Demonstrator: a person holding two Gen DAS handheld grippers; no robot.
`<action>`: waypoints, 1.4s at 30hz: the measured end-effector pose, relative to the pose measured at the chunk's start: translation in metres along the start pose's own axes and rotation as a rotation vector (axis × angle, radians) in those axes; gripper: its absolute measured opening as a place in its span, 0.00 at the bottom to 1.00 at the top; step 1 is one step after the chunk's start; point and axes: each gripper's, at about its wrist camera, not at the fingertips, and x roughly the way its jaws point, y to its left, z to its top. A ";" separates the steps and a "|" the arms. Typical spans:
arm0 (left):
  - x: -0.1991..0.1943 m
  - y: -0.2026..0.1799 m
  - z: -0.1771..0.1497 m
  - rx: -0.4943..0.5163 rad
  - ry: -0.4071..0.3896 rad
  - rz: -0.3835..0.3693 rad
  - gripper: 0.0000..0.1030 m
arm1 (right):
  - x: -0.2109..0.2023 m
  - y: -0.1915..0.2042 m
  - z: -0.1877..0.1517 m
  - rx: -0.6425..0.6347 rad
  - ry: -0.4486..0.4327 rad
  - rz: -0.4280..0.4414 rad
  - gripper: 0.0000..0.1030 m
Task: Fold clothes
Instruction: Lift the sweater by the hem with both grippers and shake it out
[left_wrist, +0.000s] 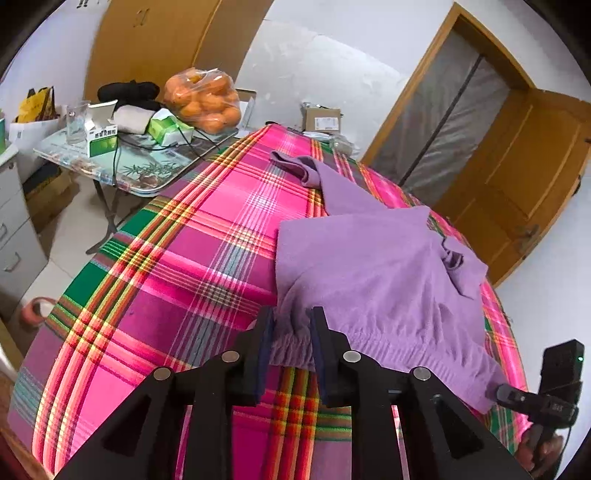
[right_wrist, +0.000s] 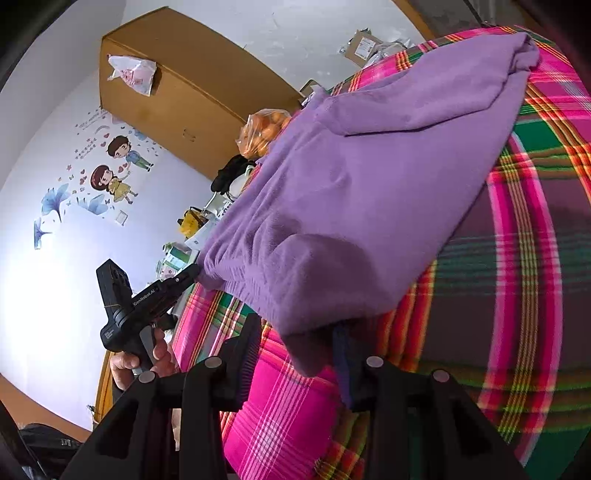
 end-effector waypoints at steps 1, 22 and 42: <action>0.000 0.001 -0.001 -0.001 0.002 -0.008 0.20 | 0.001 0.000 0.000 -0.001 0.003 -0.002 0.37; 0.023 0.004 -0.002 0.011 0.059 -0.007 0.55 | 0.008 0.000 0.000 0.000 0.015 -0.023 0.37; -0.025 0.011 0.111 0.079 -0.206 0.194 0.09 | 0.069 0.120 0.011 -0.355 0.127 0.063 0.09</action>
